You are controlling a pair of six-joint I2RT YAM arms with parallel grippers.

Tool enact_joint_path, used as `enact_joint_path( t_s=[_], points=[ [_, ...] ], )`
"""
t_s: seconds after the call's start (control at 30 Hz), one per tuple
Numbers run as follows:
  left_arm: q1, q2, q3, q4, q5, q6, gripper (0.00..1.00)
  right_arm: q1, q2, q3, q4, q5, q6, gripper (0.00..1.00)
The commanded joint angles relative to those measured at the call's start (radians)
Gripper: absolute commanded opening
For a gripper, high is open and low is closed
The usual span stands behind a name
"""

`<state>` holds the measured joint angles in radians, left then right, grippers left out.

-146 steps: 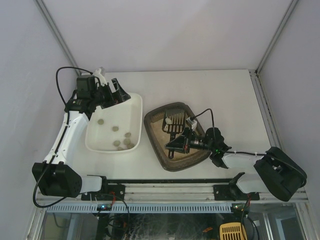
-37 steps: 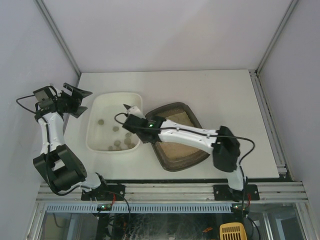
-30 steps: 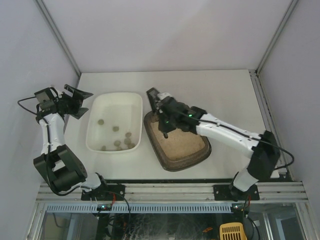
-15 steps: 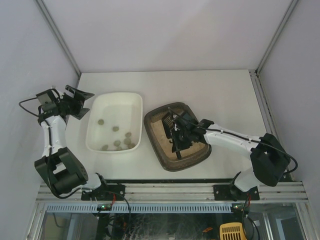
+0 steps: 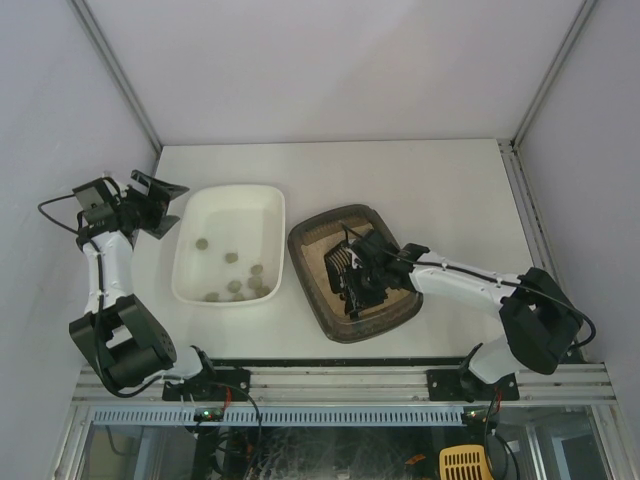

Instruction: Clean the litter box

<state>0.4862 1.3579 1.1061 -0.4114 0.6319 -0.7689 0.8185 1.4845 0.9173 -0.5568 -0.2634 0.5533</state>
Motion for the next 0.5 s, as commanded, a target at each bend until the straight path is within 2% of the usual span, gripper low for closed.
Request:
enact_joint_path(
  t_s=[0.0, 0.03, 0.1, 0.2, 0.23, 0.27, 0.3, 0.33, 0.47],
  points=[
    [-0.009, -0.034, -0.026, 0.040, 0.009, -0.006, 0.92, -0.002, -0.065, 0.060, -0.068, 0.076, -0.026, 0.35],
    [-0.010, -0.034, -0.027, 0.040, 0.009, -0.006, 0.92, -0.002, -0.069, 0.080, -0.110, 0.103, -0.032, 0.37],
    [-0.015, -0.035, -0.029, 0.040, 0.007, -0.004, 0.91, -0.001, -0.085, 0.115, -0.181, 0.173, -0.031, 0.52],
    [-0.023, -0.045, -0.031, 0.047, 0.004, 0.001, 0.92, 0.018, -0.130, 0.180, -0.303, 0.391, -0.001, 0.54],
    [-0.026, -0.050, -0.032, 0.053, 0.010, 0.004, 0.92, 0.030, -0.153, 0.214, -0.342, 0.485, 0.014, 0.69],
    [-0.029, -0.057, -0.033, 0.066, 0.017, 0.005, 0.92, 0.040, -0.191, 0.234, -0.376, 0.584, 0.027, 0.77],
    [-0.034, -0.062, -0.033, 0.078, 0.030, 0.007, 0.92, 0.047, -0.231, 0.251, -0.391, 0.638, 0.033, 0.96],
    [-0.040, -0.068, -0.032, 0.086, 0.044, 0.012, 0.92, 0.050, -0.273, 0.267, -0.402, 0.687, 0.044, 0.99],
    [-0.091, -0.088, 0.034, 0.046, 0.072, 0.120, 0.93, 0.039, -0.480, 0.281, -0.367, 0.785, 0.069, 1.00]
  ],
)
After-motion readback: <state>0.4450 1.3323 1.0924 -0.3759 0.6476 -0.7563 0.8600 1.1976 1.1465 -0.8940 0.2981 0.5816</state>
